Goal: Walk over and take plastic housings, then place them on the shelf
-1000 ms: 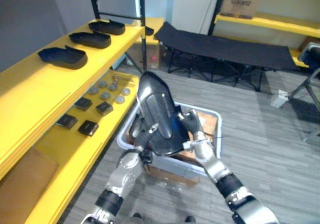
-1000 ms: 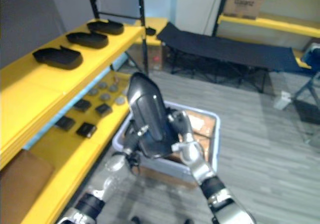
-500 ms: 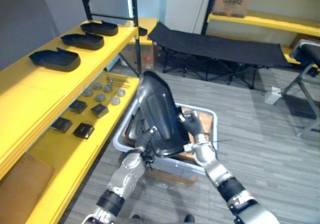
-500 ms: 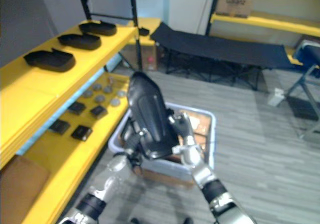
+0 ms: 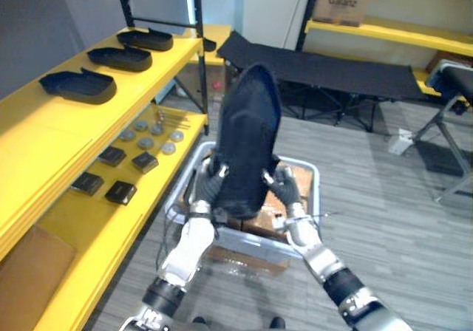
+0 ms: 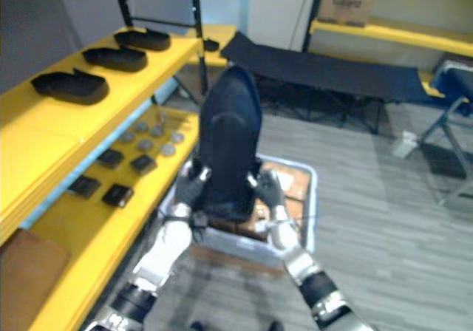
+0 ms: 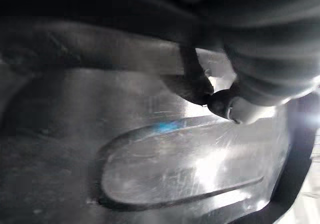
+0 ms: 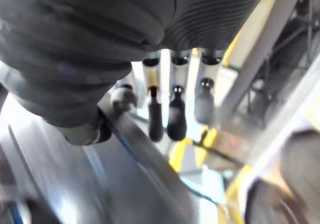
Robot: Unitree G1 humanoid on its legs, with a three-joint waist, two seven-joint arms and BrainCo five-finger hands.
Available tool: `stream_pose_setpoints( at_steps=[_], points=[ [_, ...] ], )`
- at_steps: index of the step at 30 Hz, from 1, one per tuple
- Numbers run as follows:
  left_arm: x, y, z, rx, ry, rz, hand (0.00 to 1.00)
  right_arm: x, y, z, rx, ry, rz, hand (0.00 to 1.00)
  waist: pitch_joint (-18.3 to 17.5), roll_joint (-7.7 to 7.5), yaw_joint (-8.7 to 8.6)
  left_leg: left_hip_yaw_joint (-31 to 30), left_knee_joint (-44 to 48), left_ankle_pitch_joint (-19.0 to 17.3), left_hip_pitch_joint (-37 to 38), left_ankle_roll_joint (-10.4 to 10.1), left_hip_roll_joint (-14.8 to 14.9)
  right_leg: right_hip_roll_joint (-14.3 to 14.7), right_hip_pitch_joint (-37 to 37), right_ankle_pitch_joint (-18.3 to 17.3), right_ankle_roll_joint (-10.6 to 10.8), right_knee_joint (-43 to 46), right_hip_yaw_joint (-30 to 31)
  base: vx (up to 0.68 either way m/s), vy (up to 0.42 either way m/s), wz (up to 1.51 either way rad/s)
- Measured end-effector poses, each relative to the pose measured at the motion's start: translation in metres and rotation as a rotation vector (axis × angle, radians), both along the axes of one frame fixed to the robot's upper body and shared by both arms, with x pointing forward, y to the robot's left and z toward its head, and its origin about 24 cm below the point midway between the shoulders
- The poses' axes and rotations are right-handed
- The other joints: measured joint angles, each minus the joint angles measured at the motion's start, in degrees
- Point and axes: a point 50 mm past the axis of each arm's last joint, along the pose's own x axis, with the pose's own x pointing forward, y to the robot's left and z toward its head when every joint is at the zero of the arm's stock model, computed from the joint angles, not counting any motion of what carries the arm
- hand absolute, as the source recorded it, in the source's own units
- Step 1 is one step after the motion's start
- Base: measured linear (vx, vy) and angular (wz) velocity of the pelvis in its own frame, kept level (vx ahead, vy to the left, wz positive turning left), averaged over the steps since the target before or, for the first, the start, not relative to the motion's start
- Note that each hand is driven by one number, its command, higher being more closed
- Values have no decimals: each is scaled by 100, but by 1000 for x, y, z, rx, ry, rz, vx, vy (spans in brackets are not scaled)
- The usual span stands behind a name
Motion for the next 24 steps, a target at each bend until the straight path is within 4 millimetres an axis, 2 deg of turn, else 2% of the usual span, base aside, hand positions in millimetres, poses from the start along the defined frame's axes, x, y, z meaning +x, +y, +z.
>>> stream_pose_setpoints(
  at_steps=[2, 5, 8, 12, 14, 16, 18, 19, 24],
  points=[
    [-1, -6, 17, 26, -93, -8, 100, -9, 7, -13, -40, 65, 50, 0, -14, -22, -1, 1, 0, 0, -1, 0, 5, -2, -4, -1, -2, 0, 2, 0, 0, 0],
    [-6, -16, 22, 131, -165, -29, 100, -13, 14, -19, -25, 111, 45, 0, -15, -23, -37, 21, 0, 0, -2, 0, 11, -4, -20, -7, -11, -1, 19, -8, 0, -4],
    [-10, -17, 15, 159, -146, -30, 100, -18, 4, -28, -16, 158, -1, 0, -15, -23, -39, 150, -5, -6, -2, -1, 23, 1, -92, -11, -17, 0, 121, -8, 7, -16],
    [-21, -12, -7, 156, -55, -8, 100, -33, -17, -45, 6, 238, -56, 0, -15, -22, -83, 208, 5, -45, -1, 1, 38, 14, -129, -10, -16, 1, 190, 15, 0, -11],
    [-28, -4, -20, 154, -4, 26, 100, -34, -32, -46, 31, 256, -100, 0, -14, -21, -81, 252, 6, -68, 0, 6, 44, 19, -149, -13, -13, 1, 229, 23, 4, -11],
    [-36, 10, -34, 138, 61, 100, 100, -32, -49, -39, 102, 239, -134, 0, -14, -21, -72, 299, 20, -97, 6, 7, 47, 23, -167, -12, -9, 3, 298, 24, 8, -12],
    [-38, 19, -38, 139, 74, 150, 100, -33, -57, -37, 137, 234, -134, 0, -12, -17, -73, 300, 21, -109, 9, 3, 41, 24, -164, -19, 2, 3, 300, 11, 3, -2],
    [-41, 37, -42, 152, 84, 230, 100, -34, -71, -37, 173, 241, -175, 0, -4, -6, -76, 304, 20, -117, 30, 3, 37, 29, -150, -25, 11, 3, 302, 0, 0, 0],
    [-56, 87, -52, 202, 114, 458, 100, -39, -106, -31, 293, 193, -248, 0, 8, 12, -87, 316, -2, -142, 92, 6, 31, 40, -105, -29, 32, 2, 312, 0, 0, 0]
  ],
)
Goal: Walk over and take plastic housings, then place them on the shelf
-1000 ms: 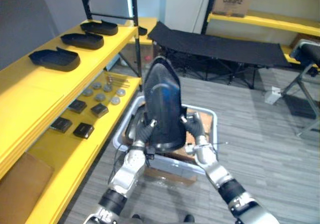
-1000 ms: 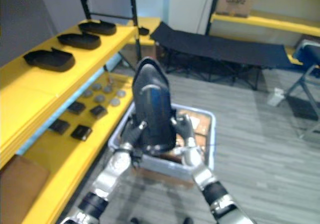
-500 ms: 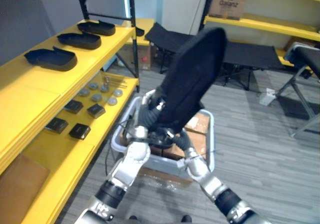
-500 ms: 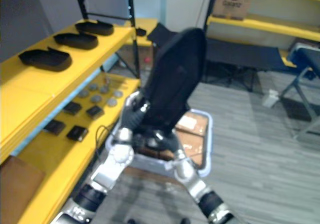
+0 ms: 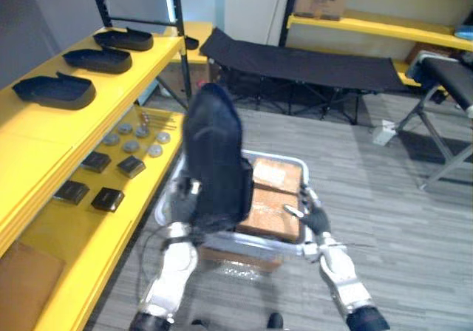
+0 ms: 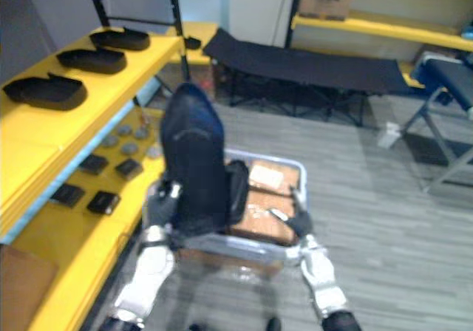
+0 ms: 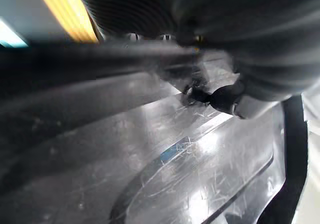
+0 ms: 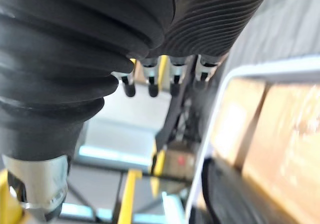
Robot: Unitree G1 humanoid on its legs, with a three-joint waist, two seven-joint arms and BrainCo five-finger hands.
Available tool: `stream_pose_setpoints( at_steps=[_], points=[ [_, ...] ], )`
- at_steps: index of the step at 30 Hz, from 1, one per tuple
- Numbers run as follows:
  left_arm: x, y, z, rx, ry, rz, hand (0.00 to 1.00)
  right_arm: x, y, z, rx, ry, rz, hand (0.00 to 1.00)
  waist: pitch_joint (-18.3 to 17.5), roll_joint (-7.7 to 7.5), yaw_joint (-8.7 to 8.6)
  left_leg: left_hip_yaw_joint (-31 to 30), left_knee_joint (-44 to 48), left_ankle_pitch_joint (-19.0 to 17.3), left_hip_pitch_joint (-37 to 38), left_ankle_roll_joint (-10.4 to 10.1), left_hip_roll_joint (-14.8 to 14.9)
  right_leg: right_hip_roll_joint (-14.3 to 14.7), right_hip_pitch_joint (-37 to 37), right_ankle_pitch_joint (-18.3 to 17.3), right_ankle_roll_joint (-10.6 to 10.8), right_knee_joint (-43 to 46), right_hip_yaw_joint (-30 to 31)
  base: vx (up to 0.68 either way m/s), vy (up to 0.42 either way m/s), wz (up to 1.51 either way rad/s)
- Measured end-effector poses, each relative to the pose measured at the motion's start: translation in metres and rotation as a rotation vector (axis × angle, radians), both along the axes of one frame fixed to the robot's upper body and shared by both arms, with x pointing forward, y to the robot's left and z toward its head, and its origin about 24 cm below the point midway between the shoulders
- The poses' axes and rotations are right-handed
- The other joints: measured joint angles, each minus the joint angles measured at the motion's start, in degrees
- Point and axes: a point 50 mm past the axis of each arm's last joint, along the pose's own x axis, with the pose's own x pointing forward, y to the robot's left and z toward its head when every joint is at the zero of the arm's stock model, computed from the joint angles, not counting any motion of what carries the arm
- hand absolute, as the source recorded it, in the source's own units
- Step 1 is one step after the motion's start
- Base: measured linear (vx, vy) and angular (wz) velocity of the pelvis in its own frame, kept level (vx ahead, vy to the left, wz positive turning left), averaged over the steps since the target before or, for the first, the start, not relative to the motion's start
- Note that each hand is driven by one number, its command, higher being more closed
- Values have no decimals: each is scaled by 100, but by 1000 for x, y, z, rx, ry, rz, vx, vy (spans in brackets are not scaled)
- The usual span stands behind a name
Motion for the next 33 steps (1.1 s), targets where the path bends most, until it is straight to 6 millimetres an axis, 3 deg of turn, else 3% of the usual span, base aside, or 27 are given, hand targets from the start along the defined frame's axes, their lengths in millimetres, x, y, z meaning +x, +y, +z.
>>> stream_pose_setpoints(
  at_steps=[6, 13, 15, 20, 24, 29, 33],
  points=[
    [-14, 24, -10, 21, 12, 172, 100, -12, -23, 30, 254, -276, -197, 0, 53, 96, -4, 135, -7, -28, 45, 5, -4, -10, -7, 6, 6, -1, 80, 5, 9, -6],
    [-20, 38, -17, 22, 10, 269, 100, -26, -31, 13, 228, -216, -316, 0, 49, 191, -161, 167, -111, -33, 124, 5, 2, 5, -18, 5, 10, -3, 150, 0, 1, -5],
    [-21, 39, -15, -50, -30, 268, 100, -30, -33, 6, 205, -182, -358, 0, 53, 197, -155, 164, -121, -33, 128, 5, 2, 5, -16, 2, 14, -3, 147, 0, 0, 0],
    [-34, 39, 5, -270, -189, 285, 100, -40, -40, 1, 224, -175, -429, 0, 50, 225, -125, 142, -130, -32, 124, 6, -2, 4, -3, -26, 13, 0, 115, 17, 1, 3],
    [-39, 36, 28, -372, -329, 219, 100, -38, -40, 11, 226, -213, -399, 0, -8, 328, -122, 56, -131, -32, 123, 7, -16, -12, 68, -58, 29, 40, -4, 30, -1, 13],
    [-44, 39, 56, -394, -472, 163, 100, -34, -36, 7, 322, -177, -330, 0, -20, 348, -22, -55, -134, -35, 109, 12, -36, -32, 112, -87, 35, 4, -114, -6, 0, 11],
    [-57, 53, 62, -363, -509, 230, 100, -26, -26, 16, 399, -207, -240, 0, -26, 355, 55, -252, -140, -33, 98, 11, -79, -47, 251, -165, 34, 1, -335, 10, 2, 24]
  ],
)
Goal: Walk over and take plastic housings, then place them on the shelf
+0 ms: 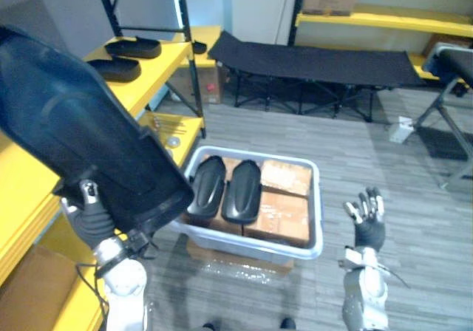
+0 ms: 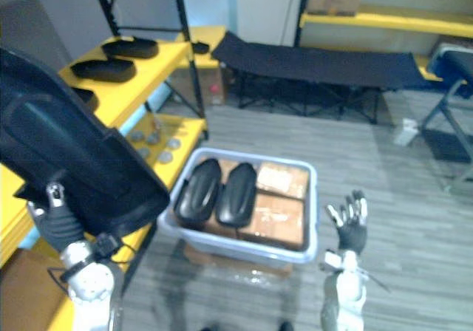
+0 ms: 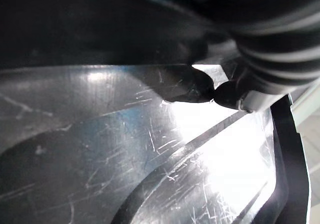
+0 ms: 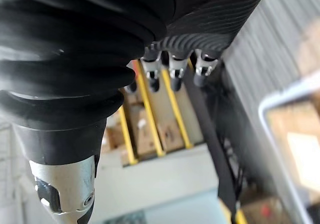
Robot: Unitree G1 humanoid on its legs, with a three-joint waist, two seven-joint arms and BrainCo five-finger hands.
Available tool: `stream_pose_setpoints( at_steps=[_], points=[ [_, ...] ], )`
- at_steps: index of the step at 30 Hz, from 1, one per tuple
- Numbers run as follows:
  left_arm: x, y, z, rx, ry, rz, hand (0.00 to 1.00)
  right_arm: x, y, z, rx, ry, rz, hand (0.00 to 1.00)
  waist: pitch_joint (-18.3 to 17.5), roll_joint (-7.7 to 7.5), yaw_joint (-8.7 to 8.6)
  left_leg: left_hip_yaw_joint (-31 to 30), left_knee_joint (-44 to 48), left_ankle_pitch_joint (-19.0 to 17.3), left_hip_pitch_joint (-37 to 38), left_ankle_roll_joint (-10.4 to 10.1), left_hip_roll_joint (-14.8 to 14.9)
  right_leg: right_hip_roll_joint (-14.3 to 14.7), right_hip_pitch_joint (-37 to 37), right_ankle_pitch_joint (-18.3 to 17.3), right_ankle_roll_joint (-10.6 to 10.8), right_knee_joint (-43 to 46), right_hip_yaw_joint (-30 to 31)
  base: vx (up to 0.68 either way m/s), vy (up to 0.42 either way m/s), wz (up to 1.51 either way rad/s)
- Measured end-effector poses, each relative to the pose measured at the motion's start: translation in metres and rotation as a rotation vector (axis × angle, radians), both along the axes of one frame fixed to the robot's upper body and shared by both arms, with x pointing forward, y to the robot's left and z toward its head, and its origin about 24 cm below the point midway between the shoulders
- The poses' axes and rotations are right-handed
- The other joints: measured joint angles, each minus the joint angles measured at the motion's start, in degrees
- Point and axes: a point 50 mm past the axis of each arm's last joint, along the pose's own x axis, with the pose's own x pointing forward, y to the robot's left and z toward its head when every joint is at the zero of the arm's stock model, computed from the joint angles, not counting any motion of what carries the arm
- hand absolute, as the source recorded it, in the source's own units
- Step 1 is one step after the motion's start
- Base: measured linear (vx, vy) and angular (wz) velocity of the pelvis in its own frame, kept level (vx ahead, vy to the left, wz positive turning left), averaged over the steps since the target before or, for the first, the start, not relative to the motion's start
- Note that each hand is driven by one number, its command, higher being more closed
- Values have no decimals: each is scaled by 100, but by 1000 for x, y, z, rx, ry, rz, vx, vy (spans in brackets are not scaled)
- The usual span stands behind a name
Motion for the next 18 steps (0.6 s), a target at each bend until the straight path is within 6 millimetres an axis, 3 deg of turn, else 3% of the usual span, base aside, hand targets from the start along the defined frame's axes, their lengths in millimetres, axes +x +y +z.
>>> stream_pose_setpoints(
  at_steps=[5, 10, 16, 18],
  points=[
    [-22, 25, -3, 22, 35, 153, 100, 17, 19, 8, 35, -19, 111, 0, -30, 7, 242, -443, 11, 18, -196, -19, -35, -6, 103, -102, 24, 45, -463, 40, -25, 50],
    [-60, 48, -12, 36, 118, 333, 100, 34, 45, 11, 21, -9, 231, 0, -52, 46, 706, -1209, 21, 114, -267, 15, -223, -95, 477, -218, 88, 52, -1270, 83, -7, 76],
    [-103, 61, -25, 16, 226, 483, 100, 49, 79, 7, -16, 40, 370, 0, -65, 32, 1244, -1758, 42, 147, -315, 56, -445, -227, 776, -343, 135, 55, -1778, 56, 29, 55],
    [-115, 63, -27, -8, 224, 521, 100, 53, 90, 6, -40, 54, 414, 0, -54, 13, 1338, -1870, 51, 146, -305, 54, -476, -254, 830, -455, 139, 140, -1872, 32, 5, 34]
  ],
)
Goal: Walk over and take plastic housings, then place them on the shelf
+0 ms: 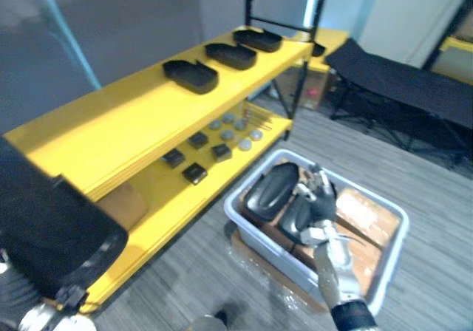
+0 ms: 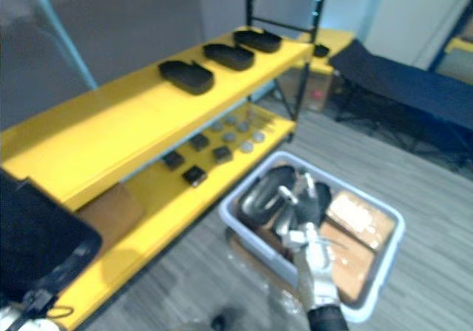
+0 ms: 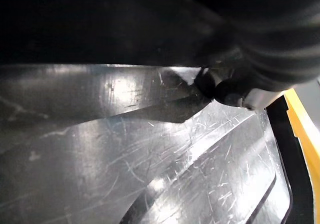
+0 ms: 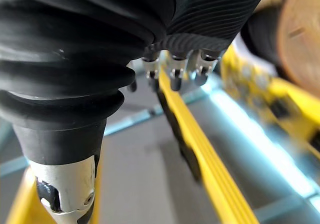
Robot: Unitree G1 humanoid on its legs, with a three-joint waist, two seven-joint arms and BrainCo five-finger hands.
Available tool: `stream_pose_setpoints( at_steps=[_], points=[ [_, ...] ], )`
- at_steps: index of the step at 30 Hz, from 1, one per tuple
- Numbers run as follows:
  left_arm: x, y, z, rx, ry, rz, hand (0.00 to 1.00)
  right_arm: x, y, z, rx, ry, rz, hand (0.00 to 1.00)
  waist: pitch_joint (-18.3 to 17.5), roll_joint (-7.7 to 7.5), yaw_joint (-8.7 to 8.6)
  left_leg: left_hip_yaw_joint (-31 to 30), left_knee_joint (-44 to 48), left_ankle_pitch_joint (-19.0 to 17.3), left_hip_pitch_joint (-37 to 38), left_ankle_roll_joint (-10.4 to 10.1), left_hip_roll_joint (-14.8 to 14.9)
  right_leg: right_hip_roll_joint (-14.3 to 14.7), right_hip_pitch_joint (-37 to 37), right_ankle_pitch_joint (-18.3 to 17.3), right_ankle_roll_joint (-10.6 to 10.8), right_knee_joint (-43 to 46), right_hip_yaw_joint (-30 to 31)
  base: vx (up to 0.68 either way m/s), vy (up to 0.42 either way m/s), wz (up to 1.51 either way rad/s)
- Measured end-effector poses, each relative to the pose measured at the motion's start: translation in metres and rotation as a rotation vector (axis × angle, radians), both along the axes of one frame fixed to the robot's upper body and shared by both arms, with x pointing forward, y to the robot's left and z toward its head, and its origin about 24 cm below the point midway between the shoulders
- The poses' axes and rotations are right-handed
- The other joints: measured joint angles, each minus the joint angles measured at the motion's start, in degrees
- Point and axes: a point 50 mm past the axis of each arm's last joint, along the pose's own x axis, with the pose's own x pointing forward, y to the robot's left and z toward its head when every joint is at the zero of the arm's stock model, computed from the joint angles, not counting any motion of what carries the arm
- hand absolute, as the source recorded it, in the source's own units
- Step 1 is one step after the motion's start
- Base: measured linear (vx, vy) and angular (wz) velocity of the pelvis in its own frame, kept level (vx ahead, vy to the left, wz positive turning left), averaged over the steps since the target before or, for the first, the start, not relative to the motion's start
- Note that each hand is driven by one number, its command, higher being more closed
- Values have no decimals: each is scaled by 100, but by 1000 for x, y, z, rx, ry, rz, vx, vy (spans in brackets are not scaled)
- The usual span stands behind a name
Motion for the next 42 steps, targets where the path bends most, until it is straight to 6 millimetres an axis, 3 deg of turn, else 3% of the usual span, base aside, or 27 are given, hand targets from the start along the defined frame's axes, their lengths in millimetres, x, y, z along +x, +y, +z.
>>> stream_pose_setpoints(
  at_steps=[5, 7, 9, 12, 15, 23, 26, 31, 32, 33, 35, 36, 39, 42],
  points=[
    [-6, 4, 3, 6, -46, -9, 100, 0, 5, -3, -43, 15, 15, 0, 21, -27, 163, -120, 122, -76, -46, 21, -55, -71, 23, -281, 5, 328, -34, 14, 0, 18],
    [-4, 3, 4, 12, -44, -40, 100, 0, 3, -3, -48, 15, 11, 0, 39, -66, 65, 94, 217, -151, -174, 89, -39, -96, 56, -295, 31, 346, -218, 21, -3, 39],
    [5, -2, 3, 5, -47, -109, 100, -1, -8, -5, -61, 25, -28, 0, 142, -64, -183, 917, 419, -69, -380, -3, 194, -156, 216, -309, 93, 477, -648, 20, 47, 88],
    [17, -8, 1, -18, -62, -190, 100, -3, -22, -8, -74, 50, -96, 0, 246, -136, -123, 878, 367, -8, -397, 20, 46, -318, 211, -309, 90, 547, -639, 38, 105, 33],
    [25, -14, 0, -49, -88, -234, 100, -4, -23, -9, -92, 51, -95, 0, 289, -159, -144, 882, 386, 27, -386, 67, -37, -401, 206, -311, 76, 597, -626, 39, 61, 10],
    [31, -19, -2, -76, -117, -236, 100, -7, -36, -6, -117, 21, -85, 0, 379, -52, -279, 1310, 374, -20, -371, 71, 125, -335, 133, -313, 76, 634, -398, -15, -13, -11],
    [37, -19, -2, -72, -127, -249, 100, -12, -43, -3, -131, 5, -99, 0, 444, 35, -420, 1044, 345, -36, -385, 61, 105, -335, 112, -353, 10, 884, 0, 24, 54, 38],
    [62, -16, 5, -15, -131, -364, 100, -44, -72, -20, -132, 78, -224, 0, 483, 43, -725, -157, -218, 517, -274, 63, 47, -261, -218, -585, -275, 2256, 1623, 91, 233, 127],
    [67, -15, 5, -10, -124, -382, 100, -52, -77, -24, -129, 94, -250, 0, 509, 59, -858, -525, -329, 661, -302, -15, 44, 12, -237, -1207, -369, 2255, 2097, 9, 24, 155],
    [72, -14, 4, -15, -126, -394, 100, -57, -79, -26, -129, 100, -257, 0, 530, -92, -922, -720, -335, 783, -309, -39, -90, 231, -209, -1431, -450, 1956, 2384, -11, -51, 128],
    [76, -17, -3, -46, -112, -406, 100, -58, -82, -25, -132, 91, -265, 0, 568, -190, -905, -690, -213, 793, -309, -60, -282, 194, -79, -1507, -392, 1759, 2317, -27, -96, 45],
    [75, -20, -7, -63, -94, -420, 100, -58, -84, -22, -135, 74, -272, 0, 623, -54, -887, -492, -166, 790, -309, -62, -211, 266, -16, -1455, -305, 1653, 2416, -62, -70, 1],
    [70, -20, -9, -74, -70, -413, 100, -55, -82, -19, -158, 52, -249, 0, 679, 129, -879, -143, -65, 740, -329, -124, -39, 372, 38, -1458, -301, 1458, 2570, -110, -51, -33],
    [71, -23, -9, -92, -78, -413, 100, -55, -79, -16, -157, 35, -236, 0, 722, 122, -896, 105, 110, 636, -388, -205, 51, 445, 30, -1659, -184, 1390, 2719, -145, -57, -39]
  ],
)
